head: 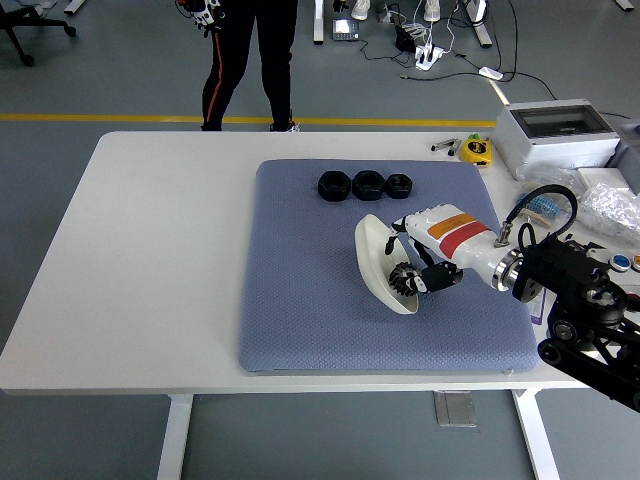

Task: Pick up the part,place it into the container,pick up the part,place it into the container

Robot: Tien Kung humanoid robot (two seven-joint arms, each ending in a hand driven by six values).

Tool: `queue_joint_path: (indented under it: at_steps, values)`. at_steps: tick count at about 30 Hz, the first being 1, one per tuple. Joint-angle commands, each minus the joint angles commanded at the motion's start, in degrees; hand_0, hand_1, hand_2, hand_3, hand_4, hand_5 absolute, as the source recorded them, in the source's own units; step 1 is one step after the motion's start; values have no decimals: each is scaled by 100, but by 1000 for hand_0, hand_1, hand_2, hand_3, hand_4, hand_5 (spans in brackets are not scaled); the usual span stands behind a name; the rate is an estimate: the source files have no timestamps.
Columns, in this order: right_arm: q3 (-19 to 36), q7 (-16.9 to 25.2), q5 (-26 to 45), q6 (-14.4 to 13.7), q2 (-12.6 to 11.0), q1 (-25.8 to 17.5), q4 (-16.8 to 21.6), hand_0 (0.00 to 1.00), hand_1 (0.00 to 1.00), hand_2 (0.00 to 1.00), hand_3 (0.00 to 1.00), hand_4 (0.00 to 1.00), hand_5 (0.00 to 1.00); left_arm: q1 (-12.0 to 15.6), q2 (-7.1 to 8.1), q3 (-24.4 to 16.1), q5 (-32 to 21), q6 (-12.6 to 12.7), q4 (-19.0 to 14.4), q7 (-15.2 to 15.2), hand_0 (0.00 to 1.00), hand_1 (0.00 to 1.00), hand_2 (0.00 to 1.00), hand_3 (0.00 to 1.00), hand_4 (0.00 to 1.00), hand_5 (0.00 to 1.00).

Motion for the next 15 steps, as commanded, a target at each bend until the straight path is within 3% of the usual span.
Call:
queue_joint_path:
  at_steps: [5,15]
  values:
    - [-11,-12,-22,-6,129,72,-85,2,2,100,429,862,173,4,-6,37,-72,42,-12,18,643,630,661,613,620,637]
    - [93,-49,-32,23,152,138,-183,2,2,121,443,873,162,13,-13,-10,-5,36,-11,31,643,631,661,613,620,637]
